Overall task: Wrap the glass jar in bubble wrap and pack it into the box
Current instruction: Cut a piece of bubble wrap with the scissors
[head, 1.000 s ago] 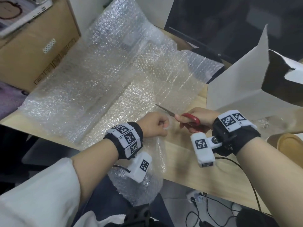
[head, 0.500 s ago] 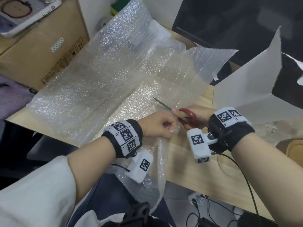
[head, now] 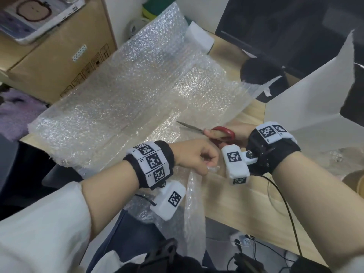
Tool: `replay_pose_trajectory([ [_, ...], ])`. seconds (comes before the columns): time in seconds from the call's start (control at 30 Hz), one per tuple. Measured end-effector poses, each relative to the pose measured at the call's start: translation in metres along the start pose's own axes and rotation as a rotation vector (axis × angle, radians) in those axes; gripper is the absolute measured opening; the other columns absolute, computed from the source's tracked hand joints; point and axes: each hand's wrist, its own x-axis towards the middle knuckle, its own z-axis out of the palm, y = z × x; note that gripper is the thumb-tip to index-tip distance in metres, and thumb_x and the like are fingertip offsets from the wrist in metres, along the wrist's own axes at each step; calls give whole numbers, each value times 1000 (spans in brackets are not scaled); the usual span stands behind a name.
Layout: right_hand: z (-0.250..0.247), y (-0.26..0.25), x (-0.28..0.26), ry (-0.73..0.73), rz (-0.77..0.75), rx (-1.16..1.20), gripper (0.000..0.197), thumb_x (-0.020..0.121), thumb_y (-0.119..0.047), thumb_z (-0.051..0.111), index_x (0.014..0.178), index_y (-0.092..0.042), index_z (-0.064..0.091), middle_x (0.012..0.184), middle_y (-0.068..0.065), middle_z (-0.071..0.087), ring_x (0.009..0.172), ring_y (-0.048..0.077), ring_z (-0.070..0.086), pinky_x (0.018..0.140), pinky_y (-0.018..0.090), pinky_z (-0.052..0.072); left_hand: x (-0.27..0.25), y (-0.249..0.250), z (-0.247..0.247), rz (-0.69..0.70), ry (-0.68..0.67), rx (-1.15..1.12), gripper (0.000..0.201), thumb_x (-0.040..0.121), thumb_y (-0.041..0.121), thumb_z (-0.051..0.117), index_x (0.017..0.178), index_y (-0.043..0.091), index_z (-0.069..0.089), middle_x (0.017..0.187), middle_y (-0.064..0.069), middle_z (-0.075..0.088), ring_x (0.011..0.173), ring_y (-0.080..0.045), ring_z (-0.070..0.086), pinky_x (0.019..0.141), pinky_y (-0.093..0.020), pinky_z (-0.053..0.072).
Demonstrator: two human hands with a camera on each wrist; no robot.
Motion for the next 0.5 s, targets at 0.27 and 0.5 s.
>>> replay_pose_trajectory([
  [0.27,-6,4,2,33,-44,11,53,79,-51,59,82,2,63,58,5,63,50,16,57,52,21,46,-17,-11,-24,-307,108,-191,27,76,57,58,71,31,63,76,10,64,71,-12,60,79,-33,50],
  [0.5,2,6,4,-77,-99,124,58,93,-45,34,54,-12,63,43,-4,57,36,7,52,41,15,42,-1,-26,-34,-597,396,-452,42,82,59,52,85,18,58,86,-2,66,79,-20,65,83,-35,49],
])
